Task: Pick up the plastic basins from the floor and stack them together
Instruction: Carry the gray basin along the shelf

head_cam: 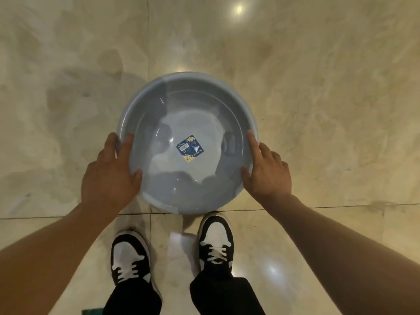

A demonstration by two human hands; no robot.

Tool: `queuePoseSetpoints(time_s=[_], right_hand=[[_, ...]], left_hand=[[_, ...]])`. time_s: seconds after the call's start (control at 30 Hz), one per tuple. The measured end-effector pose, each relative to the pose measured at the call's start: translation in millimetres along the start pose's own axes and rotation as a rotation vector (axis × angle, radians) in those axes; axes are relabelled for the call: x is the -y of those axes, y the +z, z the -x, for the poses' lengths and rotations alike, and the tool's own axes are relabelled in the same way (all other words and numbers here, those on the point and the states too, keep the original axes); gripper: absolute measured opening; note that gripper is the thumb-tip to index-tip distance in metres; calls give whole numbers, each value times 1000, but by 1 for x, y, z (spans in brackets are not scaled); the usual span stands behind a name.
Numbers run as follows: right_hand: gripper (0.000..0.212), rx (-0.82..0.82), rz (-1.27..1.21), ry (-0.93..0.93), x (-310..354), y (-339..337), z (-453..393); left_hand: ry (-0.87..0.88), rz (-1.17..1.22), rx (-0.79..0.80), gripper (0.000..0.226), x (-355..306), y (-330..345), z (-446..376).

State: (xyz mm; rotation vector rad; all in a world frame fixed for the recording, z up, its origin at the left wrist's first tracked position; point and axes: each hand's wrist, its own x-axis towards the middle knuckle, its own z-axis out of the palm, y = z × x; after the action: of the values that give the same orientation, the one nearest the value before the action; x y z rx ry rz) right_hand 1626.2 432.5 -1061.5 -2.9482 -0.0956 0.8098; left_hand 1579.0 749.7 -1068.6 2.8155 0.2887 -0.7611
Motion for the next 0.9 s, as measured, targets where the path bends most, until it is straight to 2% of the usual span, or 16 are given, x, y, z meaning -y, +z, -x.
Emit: queuePoseSetpoints(time_s=[0.2,0.43,0.53,0.67,0.8,0.9], right_hand=[[84,-16,-239,50,15,-10,7],[86,-126,-272,-83,94,-102,32],[85,-189,-288,-182,158,-157,42],[76,-246,-310,-385,265,-215,65],[74,-239,-301,-578,377,-242,104],[75,-185,-245,-770,459,-245,144]], left_hand=[[-60,362,13,85,12,1,10],[-224,608,-151,86,55,-92,80],[-311,660,-267,83,92,-143,122],[-458,703,-498,84,145,-208,192],[-595,698,-669,77,201,-253,277],[-789,689,-761,74,242,-266,350]])
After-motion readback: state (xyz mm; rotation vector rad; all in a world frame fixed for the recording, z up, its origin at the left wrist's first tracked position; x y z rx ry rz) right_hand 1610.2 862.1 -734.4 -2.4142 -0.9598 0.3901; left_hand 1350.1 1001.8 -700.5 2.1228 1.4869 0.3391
